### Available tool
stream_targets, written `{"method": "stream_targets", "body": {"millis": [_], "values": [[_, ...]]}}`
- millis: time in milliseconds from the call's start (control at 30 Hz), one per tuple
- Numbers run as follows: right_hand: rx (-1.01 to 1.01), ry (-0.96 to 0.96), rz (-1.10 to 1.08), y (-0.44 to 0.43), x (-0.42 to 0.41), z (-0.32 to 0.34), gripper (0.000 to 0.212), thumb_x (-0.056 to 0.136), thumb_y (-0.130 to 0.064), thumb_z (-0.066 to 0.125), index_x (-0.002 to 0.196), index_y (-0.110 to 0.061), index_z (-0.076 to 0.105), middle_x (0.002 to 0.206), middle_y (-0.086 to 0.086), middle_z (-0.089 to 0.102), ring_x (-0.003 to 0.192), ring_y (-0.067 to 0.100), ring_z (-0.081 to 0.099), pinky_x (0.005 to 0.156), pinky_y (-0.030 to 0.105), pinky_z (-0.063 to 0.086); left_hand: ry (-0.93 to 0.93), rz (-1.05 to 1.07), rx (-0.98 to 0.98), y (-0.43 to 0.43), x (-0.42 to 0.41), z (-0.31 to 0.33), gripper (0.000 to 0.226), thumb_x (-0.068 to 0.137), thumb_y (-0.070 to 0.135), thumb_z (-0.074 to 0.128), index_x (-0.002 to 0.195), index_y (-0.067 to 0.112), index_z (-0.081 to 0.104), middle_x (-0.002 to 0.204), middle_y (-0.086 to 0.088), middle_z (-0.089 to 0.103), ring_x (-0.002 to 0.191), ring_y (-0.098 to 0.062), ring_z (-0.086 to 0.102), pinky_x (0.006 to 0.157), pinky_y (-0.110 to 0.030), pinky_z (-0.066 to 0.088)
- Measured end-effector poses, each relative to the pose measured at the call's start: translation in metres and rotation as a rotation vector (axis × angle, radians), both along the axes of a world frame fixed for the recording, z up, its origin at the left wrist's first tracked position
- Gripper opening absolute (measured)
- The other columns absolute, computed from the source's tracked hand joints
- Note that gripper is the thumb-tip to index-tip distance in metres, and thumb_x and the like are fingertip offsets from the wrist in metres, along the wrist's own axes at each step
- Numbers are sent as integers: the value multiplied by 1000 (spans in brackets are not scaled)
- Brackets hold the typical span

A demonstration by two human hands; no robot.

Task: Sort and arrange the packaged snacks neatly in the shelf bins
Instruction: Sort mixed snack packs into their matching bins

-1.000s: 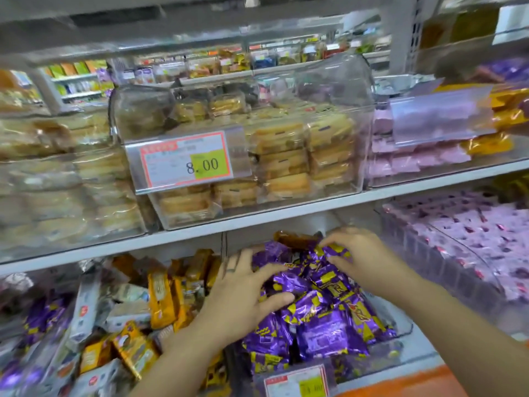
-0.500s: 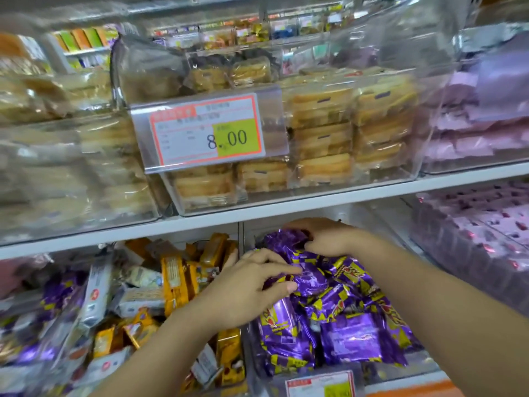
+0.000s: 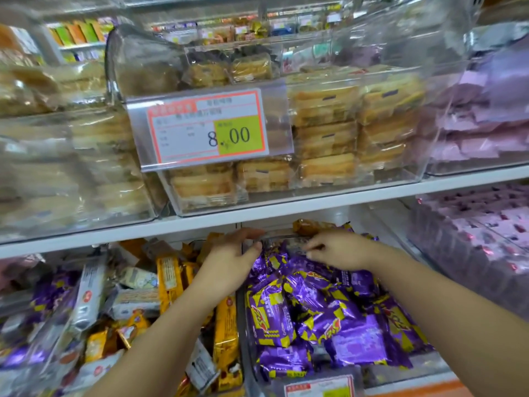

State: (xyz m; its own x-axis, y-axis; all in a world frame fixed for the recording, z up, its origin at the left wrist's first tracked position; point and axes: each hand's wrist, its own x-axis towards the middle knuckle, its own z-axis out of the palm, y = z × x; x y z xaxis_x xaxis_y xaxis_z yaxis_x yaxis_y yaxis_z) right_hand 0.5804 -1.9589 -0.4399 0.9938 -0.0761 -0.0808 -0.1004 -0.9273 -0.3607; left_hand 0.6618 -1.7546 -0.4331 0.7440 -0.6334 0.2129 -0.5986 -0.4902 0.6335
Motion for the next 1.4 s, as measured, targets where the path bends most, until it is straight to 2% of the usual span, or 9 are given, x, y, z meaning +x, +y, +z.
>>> {"method": "stream_targets", "body": {"millis": [67, 167, 267, 733, 900, 1033, 1100, 1233, 1400], "values": [[7, -96, -89, -5, 12, 1, 34, 94, -19, 54, 127, -14, 56, 128, 6, 57, 116, 23, 52, 90, 24, 37, 8, -5, -7, 2, 0, -2, 26, 97, 26, 51, 122, 26, 58, 112, 7, 59, 104, -7, 53, 74, -12, 32], [6, -128, -140, -12, 31, -5, 51, 88, -18, 61, 136, -23, 46, 138, 4, 47, 128, 25, 43, 98, 29, 38, 28, -13, -15, 3, 1, -3, 26, 97, 29, 50, 123, 30, 56, 111, 13, 55, 107, -4, 49, 78, -11, 33], [-21, -56, -116, -14, 40, -6, 66, 86, -24, 67, 144, -24, 35, 146, 1, 39, 134, 22, 34, 106, 32, 35, 43, -21, -15, 3, 4, -4, 27, 97, 30, 50, 123, 30, 57, 110, 15, 53, 106, -2, 48, 71, 0, 32], [45, 124, -115, -25, 48, -13, 77, 73, -20, 72, 141, -27, 35, 130, 5, 42, 126, 24, 31, 102, 35, 39, 18, -65, -38, 5, 5, -9, 22, 97, 29, 49, 117, 32, 58, 114, 11, 56, 103, 0, 48, 74, 7, 29], [22, 151, -113, -27, 51, -16, 79, 68, -32, 73, 138, -35, 37, 128, 5, 45, 125, 26, 31, 100, 38, 39, 35, -65, -38, 6, 5, -10, 23, 97, 29, 49, 117, 31, 59, 115, 3, 57, 105, -6, 51, 75, 3, 32], [94, 119, -81, -30, 50, -17, 57, 72, -23, 75, 122, -28, 47, 125, -2, 46, 120, 19, 42, 97, 32, 40, 26, -69, -27, 5, 5, -10, 22, 97, 30, 49, 116, 33, 59, 115, 0, 57, 105, -10, 52, 77, -2, 34], [102, 110, -88, -31, 50, -20, 59, 70, -21, 77, 119, -31, 45, 124, -5, 51, 116, 18, 49, 96, 34, 43, 13, -68, -27, 5, 4, -10, 22, 97, 29, 49, 117, 31, 59, 115, 1, 57, 107, -9, 50, 77, 1, 32], [65, 71, -64, -30, 51, -23, 73, 70, -21, 76, 135, -29, 43, 136, -4, 50, 122, 19, 47, 101, 38, 41, 5, -64, -21, 5, 4, -10, 23, 97, 30, 49, 117, 31, 59, 115, 2, 57, 109, -9, 49, 77, 2, 31], [78, -53, -78, -30, 46, -16, 64, 71, -21, 77, 130, -23, 50, 125, -2, 55, 113, 16, 51, 93, 27, 42, -1, -64, -1, 5, 5, -10, 24, 97, 31, 49, 119, 32, 59, 114, 2, 55, 109, -8, 48, 78, -1, 32]]}}
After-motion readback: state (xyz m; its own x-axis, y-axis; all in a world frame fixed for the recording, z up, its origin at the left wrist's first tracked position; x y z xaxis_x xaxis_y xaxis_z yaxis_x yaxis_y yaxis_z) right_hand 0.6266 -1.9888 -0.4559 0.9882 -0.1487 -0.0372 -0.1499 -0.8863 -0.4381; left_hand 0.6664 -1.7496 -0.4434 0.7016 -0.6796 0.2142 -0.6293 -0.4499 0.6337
